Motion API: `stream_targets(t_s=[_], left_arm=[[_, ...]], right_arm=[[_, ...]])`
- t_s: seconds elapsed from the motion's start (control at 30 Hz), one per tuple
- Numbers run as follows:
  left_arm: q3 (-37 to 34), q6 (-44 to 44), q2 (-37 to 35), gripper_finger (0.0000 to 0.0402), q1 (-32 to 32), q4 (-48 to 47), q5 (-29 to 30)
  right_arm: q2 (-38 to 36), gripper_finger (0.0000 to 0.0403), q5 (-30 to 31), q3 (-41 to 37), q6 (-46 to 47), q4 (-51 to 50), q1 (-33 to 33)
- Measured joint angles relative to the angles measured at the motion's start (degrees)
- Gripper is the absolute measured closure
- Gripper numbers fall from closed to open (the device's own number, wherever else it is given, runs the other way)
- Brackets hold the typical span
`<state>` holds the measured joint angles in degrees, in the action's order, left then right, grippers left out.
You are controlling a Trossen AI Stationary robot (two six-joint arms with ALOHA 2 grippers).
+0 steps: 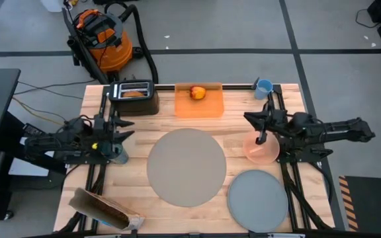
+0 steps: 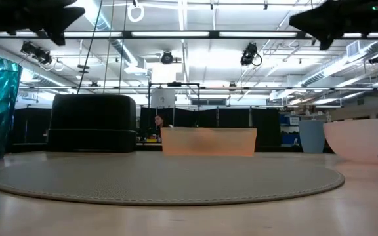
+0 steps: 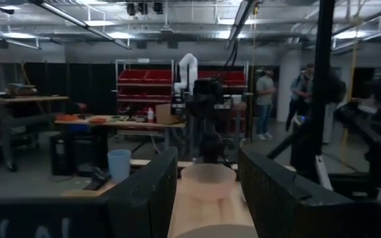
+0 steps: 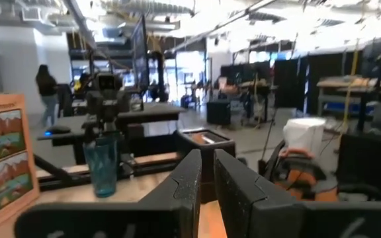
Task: Arrange a breakfast setting
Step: Put the pink bowl on the gray placemat
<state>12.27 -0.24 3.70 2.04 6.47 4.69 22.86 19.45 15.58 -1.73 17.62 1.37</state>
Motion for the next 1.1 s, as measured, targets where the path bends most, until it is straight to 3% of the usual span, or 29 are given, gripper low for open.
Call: stream_targets(t_s=[0.2,0.37,0.63,0.87,1.1], left_arm=[[8.30,1.35,8.12,0.0235,0.00,-3.51,0.37],[15.89,-0.72,16.97,0.0235,0.00,-4.97,0.57],[29.53,-5.07,29.43,0.0235,0.00,-12.05,0.72],[36.62,-8.22,35.76,0.0235,-0.02,-23.56,0.70],[36.62,-24.80,38.61,0.0235,-0.02,-31.52,0.63]], right_arm=[[12.49,0.0353,2.54,10.36,13.10,-3.44,0.01],[20.88,0.0353,6.51,22.22,27.57,-15.43,-0.05],[32.59,0.0379,-5.06,38.70,37.73,-40.66,-0.74],[39.01,0.0390,-9.12,41.74,46.72,-54.05,0.78],[44.02,0.0365,-9.26,41.74,59.62,-68.92,2.74]])
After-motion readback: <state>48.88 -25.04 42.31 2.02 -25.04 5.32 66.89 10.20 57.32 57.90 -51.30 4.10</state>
